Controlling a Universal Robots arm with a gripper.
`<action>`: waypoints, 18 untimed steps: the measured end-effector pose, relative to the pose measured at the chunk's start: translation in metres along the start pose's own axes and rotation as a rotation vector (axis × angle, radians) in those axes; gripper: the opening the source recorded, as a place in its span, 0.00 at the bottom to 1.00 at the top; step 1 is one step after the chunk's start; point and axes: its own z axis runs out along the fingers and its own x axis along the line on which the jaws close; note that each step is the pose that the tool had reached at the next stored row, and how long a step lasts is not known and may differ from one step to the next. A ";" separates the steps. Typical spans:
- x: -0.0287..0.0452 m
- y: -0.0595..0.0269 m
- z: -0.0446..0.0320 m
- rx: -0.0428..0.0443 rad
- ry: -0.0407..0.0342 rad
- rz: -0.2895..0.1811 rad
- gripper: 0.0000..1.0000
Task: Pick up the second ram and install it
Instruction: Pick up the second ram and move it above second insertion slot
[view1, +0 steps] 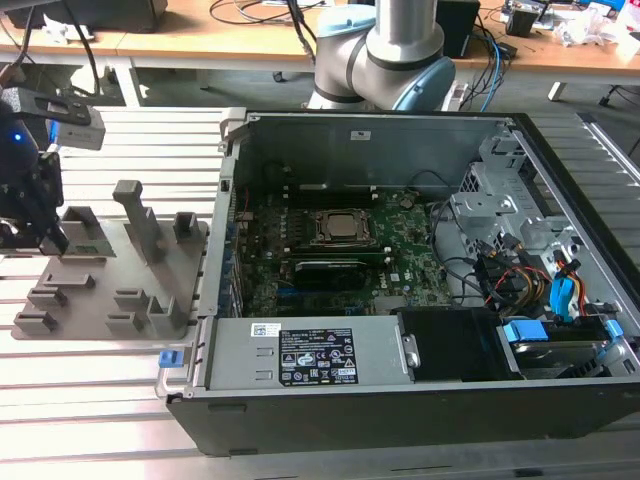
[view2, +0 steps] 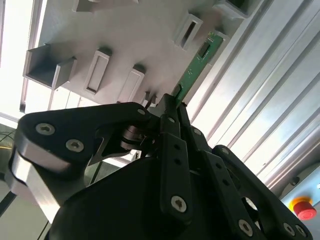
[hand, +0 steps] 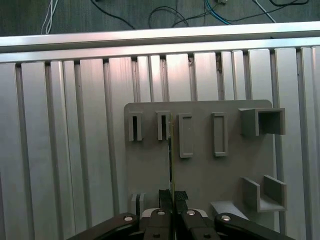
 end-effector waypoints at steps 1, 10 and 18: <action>-0.0001 0.0000 -0.0027 0.0000 0.0000 0.000 0.14; -0.0007 0.0001 -0.0233 0.0001 0.0000 0.000 0.14; -0.0012 0.0001 -0.0440 0.0000 0.0000 0.000 0.14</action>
